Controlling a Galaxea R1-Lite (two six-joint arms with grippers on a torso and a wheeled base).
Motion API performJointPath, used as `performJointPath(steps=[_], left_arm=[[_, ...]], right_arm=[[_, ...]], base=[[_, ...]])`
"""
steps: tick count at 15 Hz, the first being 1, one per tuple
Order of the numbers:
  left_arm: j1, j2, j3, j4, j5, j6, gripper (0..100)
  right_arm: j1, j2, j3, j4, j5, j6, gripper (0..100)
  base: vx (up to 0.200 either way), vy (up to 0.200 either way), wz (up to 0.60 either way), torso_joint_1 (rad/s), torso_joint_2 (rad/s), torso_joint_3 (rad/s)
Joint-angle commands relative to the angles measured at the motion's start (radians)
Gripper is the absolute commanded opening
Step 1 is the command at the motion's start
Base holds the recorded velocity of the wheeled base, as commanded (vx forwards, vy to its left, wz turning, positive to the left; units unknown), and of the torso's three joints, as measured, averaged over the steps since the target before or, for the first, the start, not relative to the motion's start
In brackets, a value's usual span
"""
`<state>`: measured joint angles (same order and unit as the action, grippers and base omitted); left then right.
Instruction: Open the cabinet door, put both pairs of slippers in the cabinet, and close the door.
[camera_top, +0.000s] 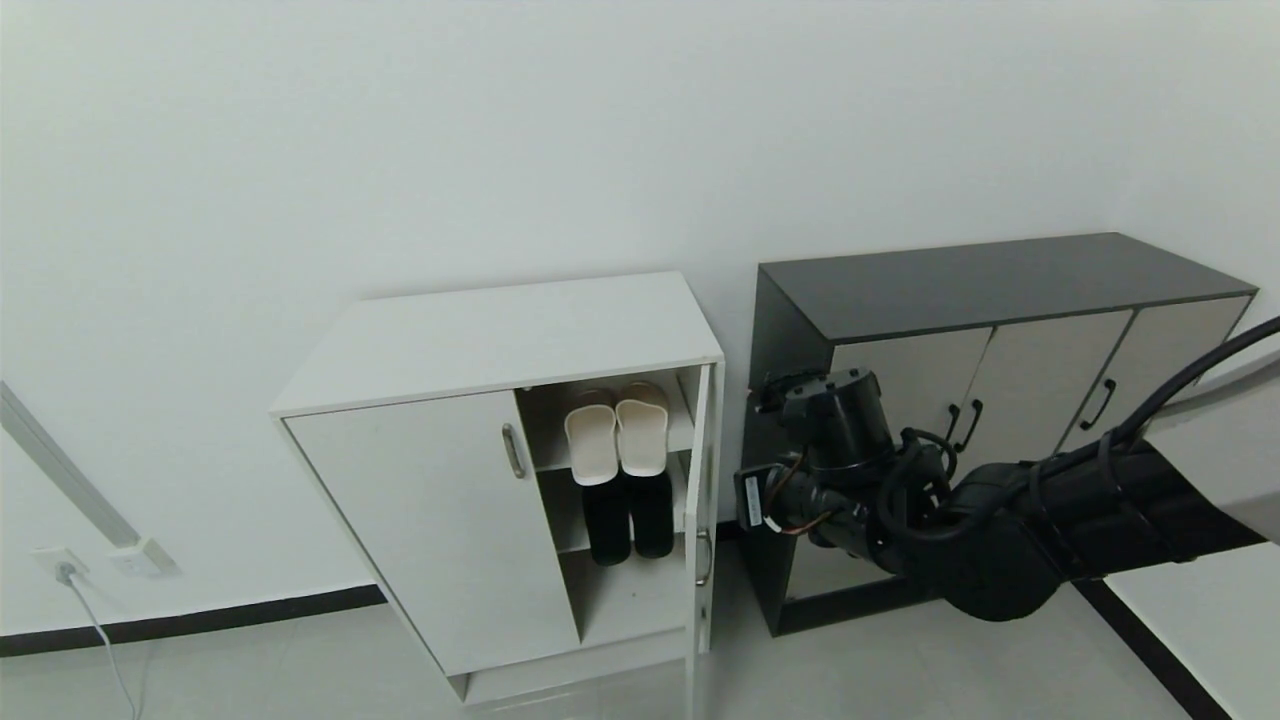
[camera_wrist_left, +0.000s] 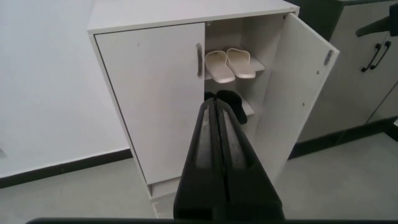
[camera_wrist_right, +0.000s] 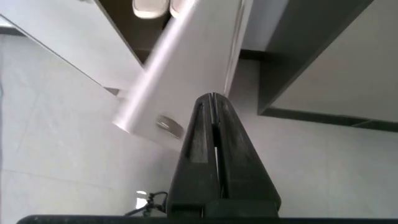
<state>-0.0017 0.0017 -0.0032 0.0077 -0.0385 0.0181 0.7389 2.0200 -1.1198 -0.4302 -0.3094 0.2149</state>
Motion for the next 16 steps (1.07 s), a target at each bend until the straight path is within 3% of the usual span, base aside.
performJointPath(steps=[1,7,12,16], left_arm=[[0.0,0.001,0.0,0.0,0.0,0.0,0],[0.0,0.001,0.0,0.0,0.0,0.0,0],[0.0,0.001,0.0,0.0,0.002,-0.001,0],[0.0,0.001,0.0,0.0,0.003,-0.001,0]], right_arm=[[0.0,-0.012,0.009,-0.002,-0.001,-0.006,0],[0.004,-0.032,0.029,-0.007,0.024,-0.025,0],[-0.013,-0.04,0.037,-0.035,-0.004,-0.055,0],[-0.046,-0.078,0.046,-0.016,-0.148,-0.117,0]], base=[[0.0,0.0,0.0,0.0,0.0,0.0],[0.0,0.0,0.6,0.005,0.0,0.002],[0.0,0.0,0.0,0.0,0.0,0.0],[0.0,0.0,0.0,0.0,0.0,0.0]])
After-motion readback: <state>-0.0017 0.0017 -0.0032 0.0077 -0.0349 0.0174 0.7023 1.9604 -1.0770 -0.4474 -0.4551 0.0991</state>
